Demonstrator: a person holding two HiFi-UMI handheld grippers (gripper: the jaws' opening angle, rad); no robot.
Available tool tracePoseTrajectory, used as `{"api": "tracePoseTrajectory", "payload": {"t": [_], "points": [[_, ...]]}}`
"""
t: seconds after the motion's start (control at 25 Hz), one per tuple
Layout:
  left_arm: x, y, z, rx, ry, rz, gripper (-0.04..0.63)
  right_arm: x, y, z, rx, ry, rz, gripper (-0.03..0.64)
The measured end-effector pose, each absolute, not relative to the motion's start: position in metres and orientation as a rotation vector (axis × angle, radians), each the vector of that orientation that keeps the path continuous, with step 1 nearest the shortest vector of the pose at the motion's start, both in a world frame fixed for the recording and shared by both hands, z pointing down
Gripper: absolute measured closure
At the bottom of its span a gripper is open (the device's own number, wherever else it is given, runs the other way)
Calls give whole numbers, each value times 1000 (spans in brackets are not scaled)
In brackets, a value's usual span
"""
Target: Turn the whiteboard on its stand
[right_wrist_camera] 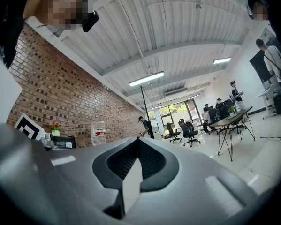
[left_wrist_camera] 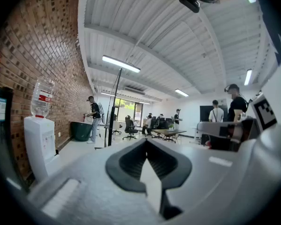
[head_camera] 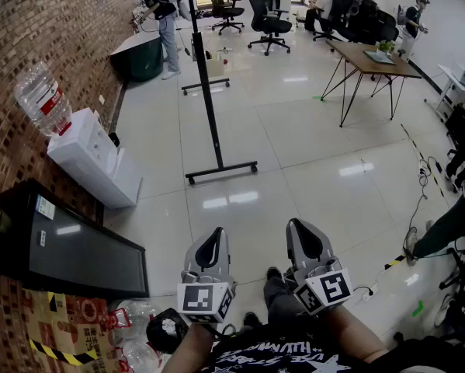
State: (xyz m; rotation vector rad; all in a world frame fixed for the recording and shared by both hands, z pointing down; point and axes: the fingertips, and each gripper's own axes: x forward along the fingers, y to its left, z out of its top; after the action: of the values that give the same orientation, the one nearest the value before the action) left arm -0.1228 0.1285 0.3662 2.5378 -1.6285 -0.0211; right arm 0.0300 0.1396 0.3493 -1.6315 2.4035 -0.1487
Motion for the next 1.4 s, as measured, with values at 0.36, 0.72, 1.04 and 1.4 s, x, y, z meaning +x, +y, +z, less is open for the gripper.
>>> {"api": "tracePoseTrajectory", "payload": {"t": [0.36,0.72,1.04,1.4], "points": [[-106,27,366,2532,-1706,-10,589,69,27,362,-1621,2388,-130,606],[-77,-76,350,2497,-1791,-44,589,94,-82,361,-1543,2487,-137,591],[-95,-110,357,2419,-1873,19,589,79,-126,367,-1465,2587,-181,592],[-107,-189,359,2428,-1853,-28,589,68,-187,372,-1495,2577,-173,592]]}}
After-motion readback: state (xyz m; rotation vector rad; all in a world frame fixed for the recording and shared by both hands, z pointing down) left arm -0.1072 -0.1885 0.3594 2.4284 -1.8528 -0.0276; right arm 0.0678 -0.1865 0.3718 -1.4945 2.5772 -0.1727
